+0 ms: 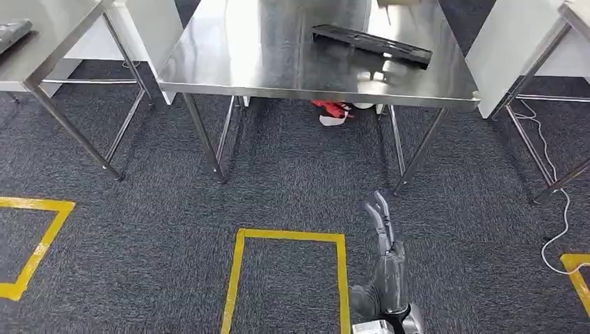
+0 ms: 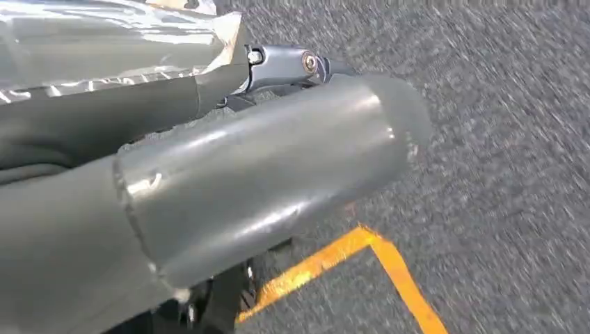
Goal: Take the parts from the cabinet and place them on the table.
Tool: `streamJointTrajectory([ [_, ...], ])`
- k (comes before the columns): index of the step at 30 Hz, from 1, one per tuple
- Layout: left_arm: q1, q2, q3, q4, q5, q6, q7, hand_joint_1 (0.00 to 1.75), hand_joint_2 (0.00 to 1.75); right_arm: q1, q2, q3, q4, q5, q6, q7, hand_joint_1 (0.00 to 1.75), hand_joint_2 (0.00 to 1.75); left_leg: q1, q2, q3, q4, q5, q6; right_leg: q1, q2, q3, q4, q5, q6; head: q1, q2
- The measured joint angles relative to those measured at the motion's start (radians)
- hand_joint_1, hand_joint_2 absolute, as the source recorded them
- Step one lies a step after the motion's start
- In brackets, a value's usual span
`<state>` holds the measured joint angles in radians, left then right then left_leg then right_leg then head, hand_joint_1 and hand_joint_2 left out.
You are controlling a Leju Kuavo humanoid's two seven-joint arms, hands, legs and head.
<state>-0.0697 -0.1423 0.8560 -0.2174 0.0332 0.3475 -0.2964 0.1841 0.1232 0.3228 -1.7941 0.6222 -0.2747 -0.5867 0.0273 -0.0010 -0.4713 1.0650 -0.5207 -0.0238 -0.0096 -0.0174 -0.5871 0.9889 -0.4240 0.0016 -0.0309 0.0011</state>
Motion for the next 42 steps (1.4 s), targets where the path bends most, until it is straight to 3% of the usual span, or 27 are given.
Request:
streamJointTrajectory([
  [1,0.000,0.001,-0.001,-0.001,-0.001,0.000,0.000,0.00,0.00,0.000,0.001,-0.004,0.000,0.000,-0.003,0.000,0.00,0.00,-0.007,-0.003,0.040,-0.074,-0.021,0.006,0.003,0.000,-0.007,0.009,0.007,0.007,0.002,0.000],
  [3,-0.002,0.001,-0.002,-0.001,-0.005,0.000,0.000,0.00,0.00,-0.001,0.005,-0.013,0.000,0.001,-0.006,-0.002,0.00,0.00,-0.015,-0.003,0.030,-0.090,-0.032,0.019,0.001,-0.004,-0.021,0.005,0.032,0.022,0.000,0.000],
  [5,0.001,-0.001,-0.002,-0.001,-0.007,0.000,0.001,0.00,0.00,0.003,0.009,-0.023,0.000,0.000,-0.006,-0.002,0.00,0.00,-0.006,0.006,-0.002,-0.101,0.002,0.051,0.005,-0.001,-0.038,0.003,0.043,0.034,0.002,0.000],
  [7,0.000,0.000,-0.003,-0.001,-0.010,0.000,0.003,0.00,0.00,0.003,0.011,-0.031,0.000,0.000,-0.002,0.001,0.00,0.00,-0.010,0.011,-0.034,-0.101,0.028,0.069,-0.001,0.008,-0.067,0.070,-0.059,0.014,0.011,0.000],
  [9,-0.001,0.001,-0.003,-0.001,-0.012,0.000,0.007,0.00,0.00,-0.003,0.011,-0.040,0.001,0.000,0.002,0.003,0.00,0.00,-0.012,0.013,-0.067,-0.101,0.055,0.068,-0.004,0.009,-0.091,0.214,-0.165,0.006,0.012,0.000],
  [11,-0.002,0.002,-0.003,-0.001,-0.014,0.007,0.021,0.00,0.00,-0.009,0.011,-0.047,0.005,-0.001,0.013,0.015,0.00,0.00,-0.012,0.017,-0.105,-0.098,0.084,0.065,-0.007,0.009,-0.085,0.313,-0.160,0.030,0.015,0.000],
  [13,-0.002,0.001,-0.003,-0.001,-0.015,0.009,0.021,0.00,0.00,-0.010,0.011,-0.050,0.006,-0.002,0.014,0.019,0.00,0.00,-0.011,0.019,-0.138,-0.091,0.112,0.058,-0.007,0.010,-0.014,0.269,-0.086,0.061,0.016,0.000],
  [14,-0.002,0.000,-0.004,-0.001,-0.016,0.009,0.021,0.00,0.00,-0.012,0.011,-0.051,0.006,-0.002,0.014,0.019,0.00,0.00,-0.010,0.018,-0.157,-0.086,0.125,0.053,-0.008,0.010,0.048,0.197,-0.070,0.063,0.016,0.000],
  [16,-0.003,0.000,-0.005,-0.001,-0.016,0.009,0.021,0.00,0.00,-0.021,0.011,-0.052,0.006,-0.002,0.014,0.019,0.00,0.00,-0.016,0.014,-0.176,-0.077,0.147,0.038,0.003,0.013,0.209,-0.036,-0.136,0.039,0.018,0.000],
  [17,-0.003,0.000,-0.006,-0.001,-0.017,0.008,0.021,0.00,0.00,-0.023,0.011,-0.053,0.006,-0.003,0.014,0.019,0.00,0.00,-0.016,0.016,-0.177,-0.078,0.161,0.033,0.002,0.015,0.208,-0.066,-0.152,0.031,0.014,0.000],
  [19,-0.003,0.001,-0.006,-0.001,-0.018,0.008,0.021,0.00,0.00,-0.023,0.011,-0.054,0.007,-0.002,0.014,0.019,0.00,0.00,-0.012,0.016,-0.179,-0.092,0.185,0.021,0.011,0.015,0.191,-0.050,-0.142,0.021,0.014,0.000],
  [20,0.001,0.002,-0.007,-0.001,-0.018,0.008,0.021,0.00,0.00,-0.022,0.011,-0.055,0.008,-0.003,0.014,0.019,0.00,0.00,-0.009,0.016,-0.185,-0.092,0.191,0.014,0.001,0.014,0.180,-0.052,-0.127,0.007,0.013,0.000],
  [21,0.001,0.003,-0.007,-0.001,-0.018,0.008,0.021,0.00,0.00,-0.023,0.011,-0.056,0.010,-0.002,0.014,0.020,0.00,0.00,-0.004,0.012,-0.193,-0.074,0.142,0.010,-0.008,0.008,0.170,-0.051,-0.114,-0.004,0.009,0.000],
  [22,0.001,0.002,-0.008,-0.001,-0.018,0.008,0.023,0.00,0.00,-0.022,0.013,-0.057,0.011,-0.002,0.015,0.020,0.00,0.00,-0.004,0.011,-0.204,-0.025,0.058,0.008,-0.006,0.007,0.155,-0.051,-0.100,-0.022,0.010,0.000],
  [24,0.001,0.002,-0.008,-0.001,-0.018,0.008,0.023,0.00,0.00,-0.022,0.015,-0.057,0.012,-0.002,0.015,0.020,0.00,0.00,-0.004,0.007,-0.228,0.121,-0.062,0.001,0.002,0.004,0.125,-0.050,-0.073,-0.030,0.008,0.000],
  [25,0.001,0.003,-0.009,-0.001,-0.018,0.008,0.023,0.00,0.00,-0.022,0.015,-0.058,0.013,-0.002,0.015,0.020,0.00,0.00,-0.004,0.005,-0.237,0.192,-0.084,-0.001,0.006,0.003,0.108,-0.048,-0.060,-0.031,0.008,0.000],
  [27,0.001,0.004,-0.009,-0.001,-0.018,0.008,0.023,0.00,0.00,-0.022,0.015,-0.059,0.015,-0.002,0.015,0.020,0.00,0.00,-0.004,0.004,-0.216,0.249,-0.023,-0.001,0.008,0.002,0.070,-0.036,-0.034,-0.027,0.008,0.000],
  [29,0.000,0.004,-0.009,-0.001,-0.019,0.004,0.021,0.00,0.00,-0.021,0.015,-0.060,0.016,-0.002,0.015,0.020,0.00,0.00,-0.004,0.003,-0.124,0.152,0.044,0.008,0.009,0.003,0.031,-0.019,-0.017,-0.020,0.007,0.000],
  [31,0.000,0.008,-0.010,-0.002,-0.027,-0.007,0.015,0.00,0.00,-0.021,0.015,-0.061,0.016,-0.002,0.011,0.019,0.00,0.00,-0.012,0.000,0.023,-0.037,0.004,0.025,0.015,0.003,0.010,-0.003,-0.007,-0.011,0.008,0.000],
  [32,-0.002,0.009,-0.011,-0.002,-0.034,-0.015,0.011,0.00,0.00,-0.020,0.015,-0.063,0.016,-0.002,0.008,0.018,0.00,0.00,-0.012,0.000,0.043,-0.088,-0.018,0.029,0.014,-0.001,0.006,-0.001,0.002,-0.004,0.010,0.000],
  [34,-0.001,0.012,-0.016,-0.003,-0.047,-0.034,0.008,0.00,0.00,-0.016,0.015,-0.067,0.013,-0.003,-0.007,0.016,0.00,0.00,-0.022,0.000,0.032,-0.093,-0.016,0.032,0.010,-0.005,-0.006,-0.001,0.024,0.012,0.008,0.000],
  [35,0.000,0.012,-0.021,-0.002,-0.053,-0.039,0.007,0.00,0.00,-0.008,0.015,-0.071,0.011,-0.003,-0.012,0.015,0.00,0.00,-0.018,0.002,0.017,-0.106,-0.004,0.044,0.018,-0.004,-0.016,-0.002,0.034,0.019,0.009,0.000],
  [36,0.000,0.012,-0.024,-0.002,-0.055,-0.044,0.007,0.00,0.00,-0.002,0.014,-0.074,0.010,-0.003,-0.016,0.014,0.00,0.00,-0.011,0.010,0.007,-0.110,0.012,0.054,0.013,-0.002,-0.022,0.011,0.014,0.020,0.011,0.000],
  [38,0.001,0.016,-0.033,-0.003,-0.069,-0.056,0.004,0.00,0.00,0.014,0.011,-0.086,0.005,-0.004,-0.029,0.014,0.00,0.00,-0.012,0.013,-0.026,-0.110,0.037,0.069,0.010,0.008,-0.065,0.103,-0.097,0.004,0.018,0.000],
  [40,0.001,0.018,-0.039,-0.003,-0.078,-0.066,-0.002,0.00,0.00,0.024,0.008,-0.095,0.002,-0.004,-0.039,0.013,0.00,0.00,-0.012,0.014,-0.060,-0.111,0.061,0.068,0.001,0.011,-0.098,0.255,-0.177,0.006,0.019,0.000],
  [41,0.001,0.019,-0.044,-0.002,-0.084,-0.067,-0.002,0.00,0.00,0.029,0.006,-0.097,0.002,-0.004,-0.045,0.013,0.00,0.00,-0.011,0.017,-0.077,-0.111,0.074,0.066,-0.002,0.011,-0.103,0.311,-0.170,0.019,0.020,0.000],
  [42,0.002,0.019,-0.047,-0.002,-0.090,-0.068,-0.002,0.00,0.00,0.035,0.004,-0.102,0.002,-0.005,-0.050,0.013,0.00,0.00,-0.010,0.019,-0.096,-0.110,0.088,0.063,-0.007,0.011,-0.096,0.338,-0.131,0.040,0.020,0.000],
])
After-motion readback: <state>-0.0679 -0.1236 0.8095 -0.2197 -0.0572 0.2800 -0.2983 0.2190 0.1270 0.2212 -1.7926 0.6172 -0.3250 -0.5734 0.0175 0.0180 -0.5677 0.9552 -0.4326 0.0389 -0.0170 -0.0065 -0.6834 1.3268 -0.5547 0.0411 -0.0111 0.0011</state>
